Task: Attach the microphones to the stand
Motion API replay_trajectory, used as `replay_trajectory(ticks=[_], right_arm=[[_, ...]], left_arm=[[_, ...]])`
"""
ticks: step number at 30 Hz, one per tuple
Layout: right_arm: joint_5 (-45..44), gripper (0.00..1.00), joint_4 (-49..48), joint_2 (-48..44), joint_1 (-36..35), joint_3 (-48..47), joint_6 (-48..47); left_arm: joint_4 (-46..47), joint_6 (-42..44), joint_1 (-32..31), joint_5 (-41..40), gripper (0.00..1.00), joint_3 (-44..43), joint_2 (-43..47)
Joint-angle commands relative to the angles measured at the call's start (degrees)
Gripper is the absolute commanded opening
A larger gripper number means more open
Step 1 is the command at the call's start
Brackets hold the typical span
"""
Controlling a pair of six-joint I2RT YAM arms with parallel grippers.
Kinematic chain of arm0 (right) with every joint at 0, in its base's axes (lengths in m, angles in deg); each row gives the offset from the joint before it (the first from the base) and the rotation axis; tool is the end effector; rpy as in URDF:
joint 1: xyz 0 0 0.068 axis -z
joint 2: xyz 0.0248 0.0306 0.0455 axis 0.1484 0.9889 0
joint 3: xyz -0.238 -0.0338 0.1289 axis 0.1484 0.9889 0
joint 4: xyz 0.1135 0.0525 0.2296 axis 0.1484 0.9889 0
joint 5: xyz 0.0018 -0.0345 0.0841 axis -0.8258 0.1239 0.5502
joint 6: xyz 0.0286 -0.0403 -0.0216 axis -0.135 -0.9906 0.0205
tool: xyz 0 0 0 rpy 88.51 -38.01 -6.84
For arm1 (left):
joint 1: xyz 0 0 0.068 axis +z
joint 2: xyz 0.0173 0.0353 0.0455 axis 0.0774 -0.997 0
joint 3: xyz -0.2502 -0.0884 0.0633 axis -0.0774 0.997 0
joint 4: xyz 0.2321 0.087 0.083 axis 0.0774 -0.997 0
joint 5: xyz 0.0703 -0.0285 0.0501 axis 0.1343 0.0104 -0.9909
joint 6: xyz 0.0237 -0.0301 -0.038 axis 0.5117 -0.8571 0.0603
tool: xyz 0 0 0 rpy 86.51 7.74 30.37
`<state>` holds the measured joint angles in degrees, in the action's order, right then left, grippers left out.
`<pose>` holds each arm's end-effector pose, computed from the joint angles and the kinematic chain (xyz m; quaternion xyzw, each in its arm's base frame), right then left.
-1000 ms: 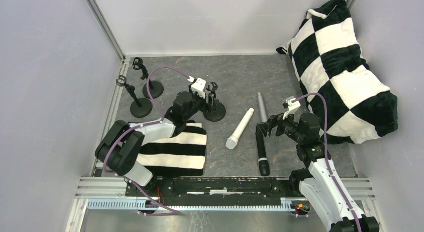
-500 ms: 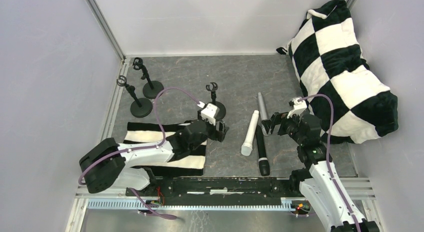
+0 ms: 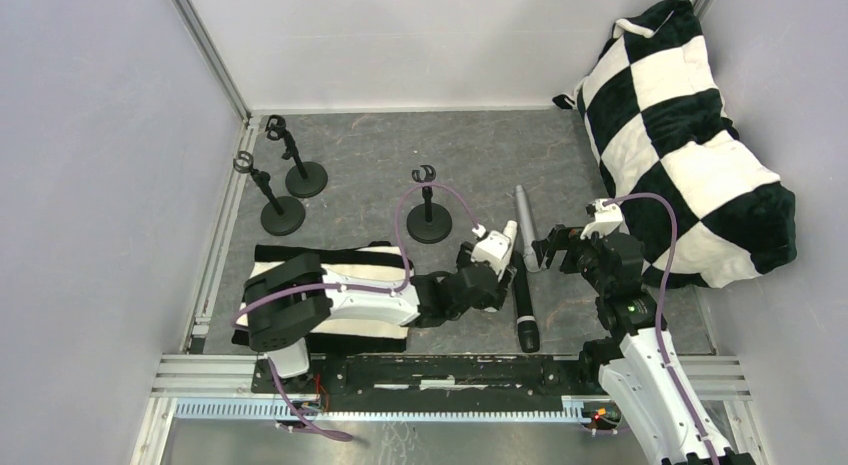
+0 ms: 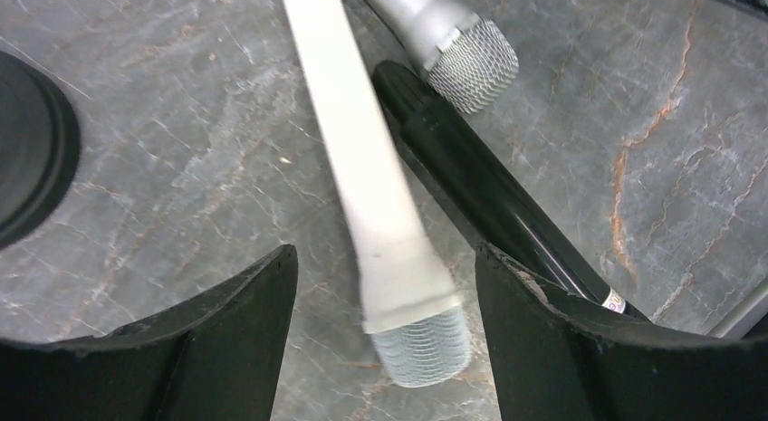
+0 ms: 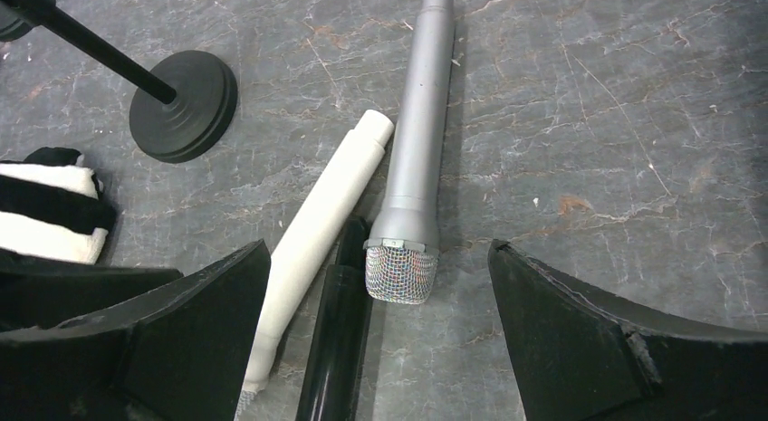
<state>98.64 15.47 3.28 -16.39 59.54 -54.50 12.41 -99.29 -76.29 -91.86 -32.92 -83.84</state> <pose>0.1485 0.0268 0.2271 0.0160 0.8256 0.1907 0.5309 0.1284 -0.3372 0.1887 0.2309 0.8195 -0.2122 0.4797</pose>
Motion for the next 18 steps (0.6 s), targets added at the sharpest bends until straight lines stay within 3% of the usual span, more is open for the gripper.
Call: replay_trajectory(ticks=[1,9,18], right_arm=[[-1.89,0.98,-0.29,-0.52,0.06,-1.64,-0.46],[-2.1,0.98,-0.19,-0.21,0.11,-1.34,-0.78],[-2.13,0.98,-0.7,0.05,0.1,-0.81,-0.93]], left_arm=[[-7.25,-5.04,-3.12,-6.19,0.77,-5.25,-3.37],[-14.16,-9.81,-6.43,-8.96,0.76,-7.91,-6.93],[-14.42,-12.25,-8.32,-8.26,0.73,-8.44,-10.84]])
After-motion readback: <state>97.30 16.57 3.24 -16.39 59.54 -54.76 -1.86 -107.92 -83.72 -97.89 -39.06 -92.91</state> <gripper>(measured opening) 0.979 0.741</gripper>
